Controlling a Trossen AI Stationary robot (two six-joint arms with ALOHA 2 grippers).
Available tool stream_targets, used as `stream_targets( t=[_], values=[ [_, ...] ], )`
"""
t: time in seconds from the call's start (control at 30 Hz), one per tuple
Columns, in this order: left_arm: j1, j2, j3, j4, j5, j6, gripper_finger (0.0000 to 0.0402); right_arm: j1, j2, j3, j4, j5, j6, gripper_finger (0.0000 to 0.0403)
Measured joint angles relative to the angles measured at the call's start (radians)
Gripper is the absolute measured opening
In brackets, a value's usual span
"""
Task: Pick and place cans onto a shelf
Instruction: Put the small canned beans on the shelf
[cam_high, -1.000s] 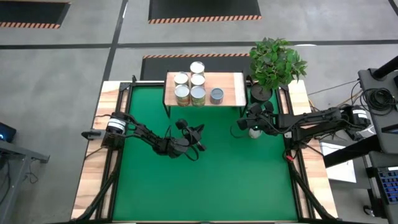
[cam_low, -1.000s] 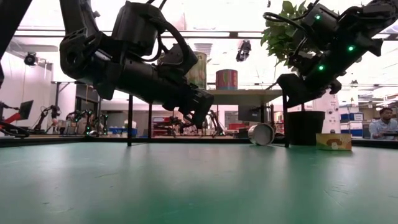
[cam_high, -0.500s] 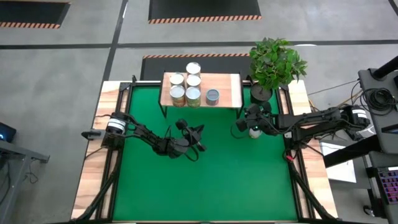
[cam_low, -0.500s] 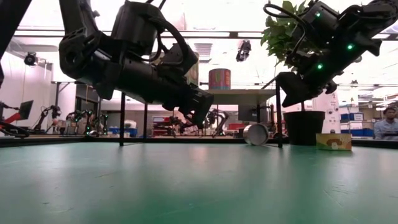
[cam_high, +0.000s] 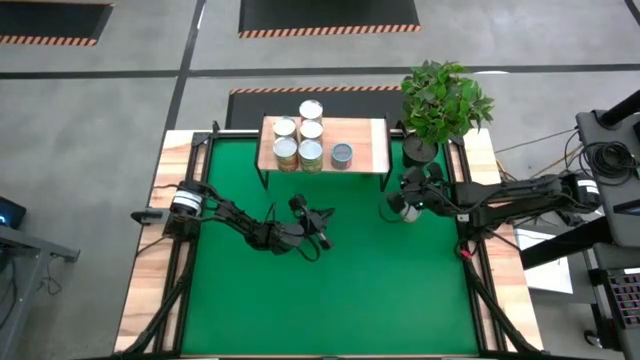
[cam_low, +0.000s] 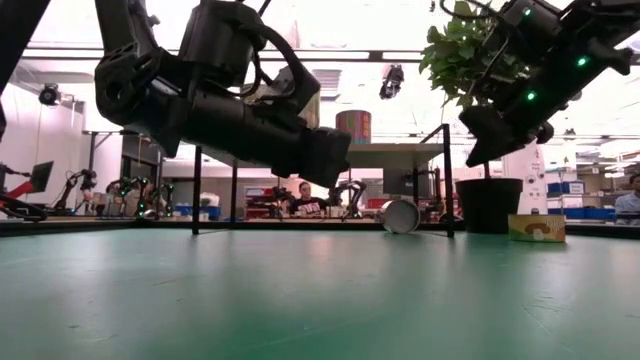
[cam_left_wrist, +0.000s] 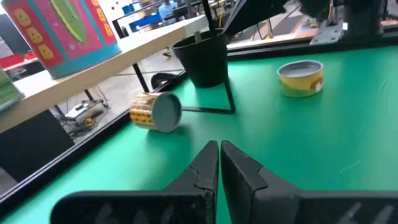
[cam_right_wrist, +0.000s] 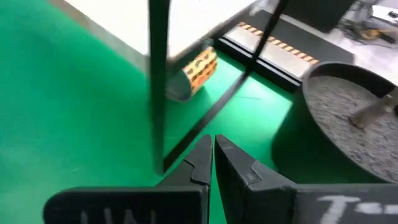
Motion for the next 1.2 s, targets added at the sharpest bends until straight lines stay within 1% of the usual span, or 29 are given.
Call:
stream_targets(
  t=[0.17,0.3,0.37,0.5,0.57,0.6,0.67,0.77,0.83,0.9,1.03,1.1,1.2],
  values=[
    [-0.009,-0.001,0.001,-0.031,0.000,-0.002,0.0000,0.056,-0.043,0.000,0.003,-0.078,-0.043,0.0009],
    [-0.036,-0.001,0.001,-0.036,-0.014,0.033,0.0000,0.123,-0.037,0.000,0.058,-0.099,-0.047,0.0009],
    [-0.056,-0.005,0.001,-0.036,-0.062,0.079,0.0000,0.162,-0.014,0.000,0.108,-0.100,-0.055,0.0009],
    [-0.106,-0.012,0.001,-0.030,-0.246,0.185,0.0000,0.227,0.061,0.007,0.226,-0.101,-0.093,0.0009],
    [-0.127,-0.016,0.000,-0.030,-0.320,0.254,0.0000,0.244,0.110,0.019,0.274,-0.100,-0.118,0.0009],
    [-0.136,-0.016,-0.001,-0.030,-0.341,0.283,0.0000,0.248,0.137,0.031,0.291,-0.098,-0.131,0.0009],
    [-0.152,-0.021,-0.009,-0.030,-0.346,0.319,0.0000,0.249,0.194,0.057,0.319,-0.097,-0.159,0.0009],
    [-0.167,-0.033,-0.026,-0.024,-0.344,0.313,0.0000,0.250,0.280,0.107,0.333,-0.089,-0.193,0.0009],
    [-0.171,-0.049,-0.049,-0.022,-0.327,0.291,0.0000,0.250,0.333,0.137,0.333,-0.064,-0.213,0.0009],
    [-0.174,-0.072,-0.076,-0.018,-0.287,0.274,0.0000,0.250,0.380,0.161,0.337,-0.043,-0.226,0.0009],
    [-0.180,-0.134,-0.137,0.008,-0.270,0.262,0.0000,0.250,0.484,0.188,0.410,-0.009,-0.241,0.0009],
    [-0.184,-0.177,-0.169,0.019,-0.271,0.273,0.0000,0.250,0.535,0.212,0.440,0.005,-0.280,0.0009],
    [-0.186,-0.249,-0.208,0.052,-0.275,0.322,0.0000,0.254,0.610,0.265,0.440,0.059,-0.360,0.0009]
  ],
)
